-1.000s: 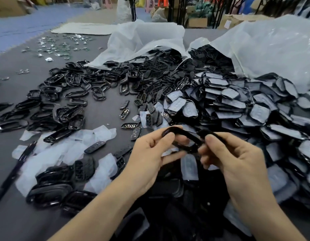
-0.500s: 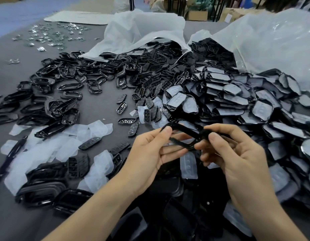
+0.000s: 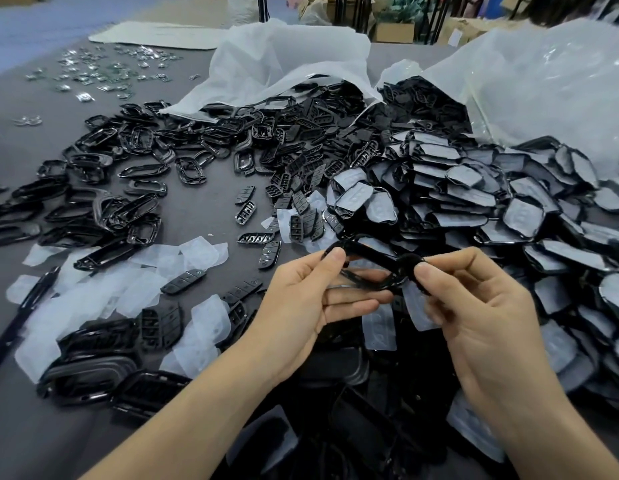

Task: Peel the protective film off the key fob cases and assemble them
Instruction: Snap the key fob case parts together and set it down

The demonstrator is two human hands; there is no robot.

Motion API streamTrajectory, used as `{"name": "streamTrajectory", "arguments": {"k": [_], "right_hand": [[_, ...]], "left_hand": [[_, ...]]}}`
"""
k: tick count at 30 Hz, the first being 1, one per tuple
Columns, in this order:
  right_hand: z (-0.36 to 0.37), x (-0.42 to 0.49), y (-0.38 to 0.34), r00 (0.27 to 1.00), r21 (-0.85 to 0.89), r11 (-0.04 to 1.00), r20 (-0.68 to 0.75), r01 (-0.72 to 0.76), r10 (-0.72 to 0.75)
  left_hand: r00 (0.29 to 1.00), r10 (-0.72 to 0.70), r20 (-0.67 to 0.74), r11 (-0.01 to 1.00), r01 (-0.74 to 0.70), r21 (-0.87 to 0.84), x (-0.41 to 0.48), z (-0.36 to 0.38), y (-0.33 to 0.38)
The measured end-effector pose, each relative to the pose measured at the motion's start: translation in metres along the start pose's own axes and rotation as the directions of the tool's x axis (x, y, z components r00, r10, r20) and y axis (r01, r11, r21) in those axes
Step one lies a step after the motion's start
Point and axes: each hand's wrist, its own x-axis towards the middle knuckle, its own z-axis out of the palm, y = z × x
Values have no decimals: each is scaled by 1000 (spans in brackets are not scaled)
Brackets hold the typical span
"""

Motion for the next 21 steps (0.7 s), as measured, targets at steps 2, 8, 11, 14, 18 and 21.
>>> {"name": "streamTrajectory", "arguments": {"k": [2,8,11,14,18,21], "right_hand": [[0,1,0,1000,26,999,19,-24,24],[2,2,0,997,107,991,41,-75,71],[1,2,-1,995,136,986,46,-92,87],[0,2,-5,994,187,976,39,-112,106],[-2,2,-7,988,195,968,14,-155,156],[-2,3,-6,977,270,941,-8,-204,214]], "left_hand": [[1000,6,-7,1000,-6,-12,0,-1,0],[1000,14,4,1000,-14,0,0,-4,0],[1000,17,11,1000,-17,18,0,-4,-1],[1000,17,16,999,-17,28,1,-5,-2],[1000,18,18,999,-18,30,1,-6,-3],[1000,23,19,999,-24,35,2,-6,-4]]}}
